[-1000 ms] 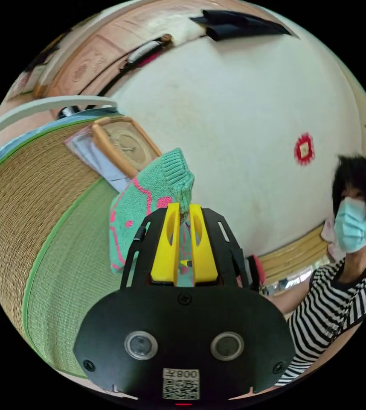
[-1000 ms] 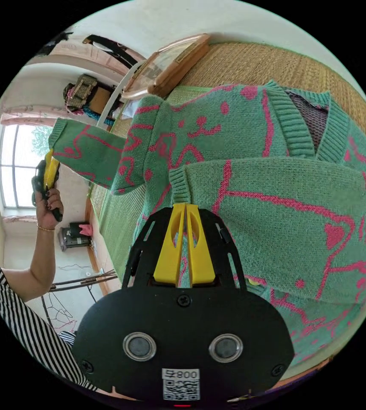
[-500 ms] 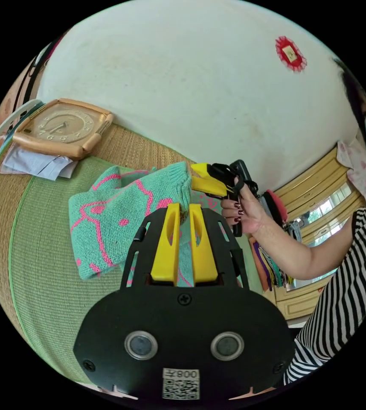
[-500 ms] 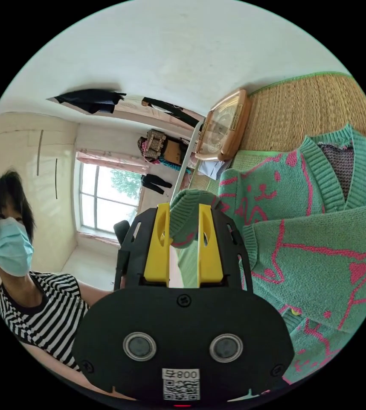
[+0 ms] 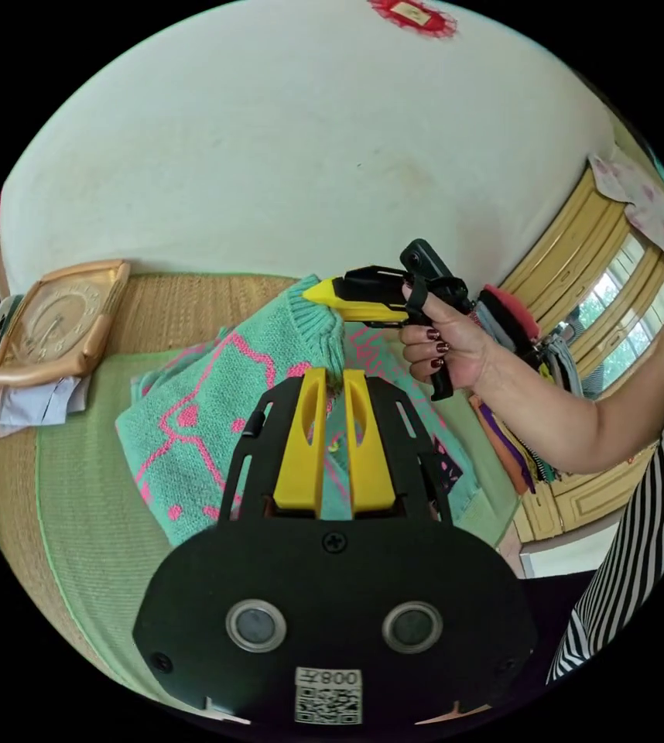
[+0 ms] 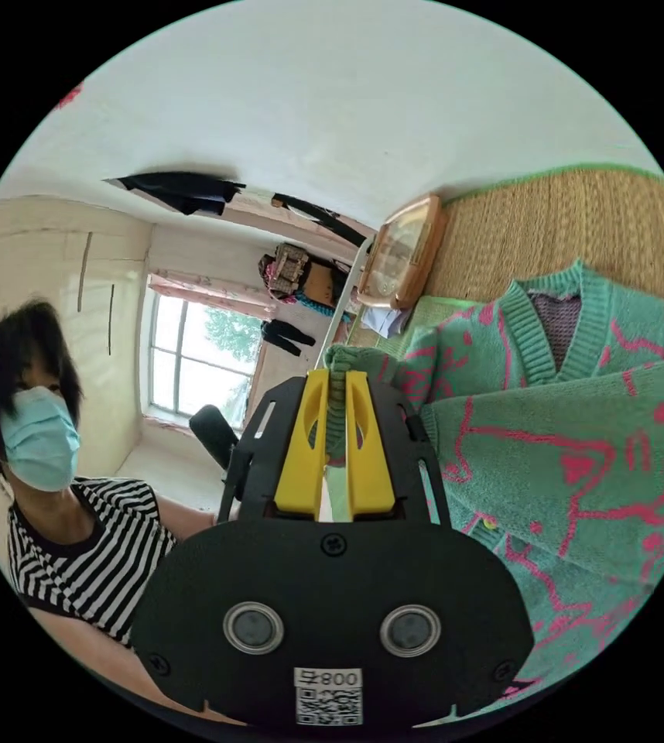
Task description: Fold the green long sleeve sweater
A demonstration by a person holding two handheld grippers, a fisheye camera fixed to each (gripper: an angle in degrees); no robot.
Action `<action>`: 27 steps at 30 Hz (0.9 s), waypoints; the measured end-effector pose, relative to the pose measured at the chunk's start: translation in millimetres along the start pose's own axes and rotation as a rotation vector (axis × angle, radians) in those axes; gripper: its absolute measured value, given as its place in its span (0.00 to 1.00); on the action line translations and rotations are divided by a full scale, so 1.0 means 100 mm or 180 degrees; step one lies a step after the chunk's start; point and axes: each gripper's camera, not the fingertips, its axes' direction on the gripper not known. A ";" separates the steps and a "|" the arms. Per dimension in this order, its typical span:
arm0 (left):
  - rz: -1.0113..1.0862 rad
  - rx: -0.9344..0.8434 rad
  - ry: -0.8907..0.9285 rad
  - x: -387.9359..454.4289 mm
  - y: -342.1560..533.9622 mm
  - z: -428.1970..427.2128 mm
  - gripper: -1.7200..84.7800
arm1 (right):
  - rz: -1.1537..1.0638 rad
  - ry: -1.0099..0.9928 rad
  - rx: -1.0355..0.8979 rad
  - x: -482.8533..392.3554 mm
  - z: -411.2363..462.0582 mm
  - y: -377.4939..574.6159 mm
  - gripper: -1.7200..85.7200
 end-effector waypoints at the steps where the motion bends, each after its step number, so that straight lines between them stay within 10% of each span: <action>1: 0.0036 0.0024 0.0100 0.08 -0.04 0.15 0.06 | -0.0029 0.0030 0.0036 -0.02 -0.09 0.03 0.06; 27: -0.0192 -0.0770 0.0449 -0.13 0.12 2.50 0.03 | 0.0694 0.1137 0.0516 1.04 -1.91 1.32 0.05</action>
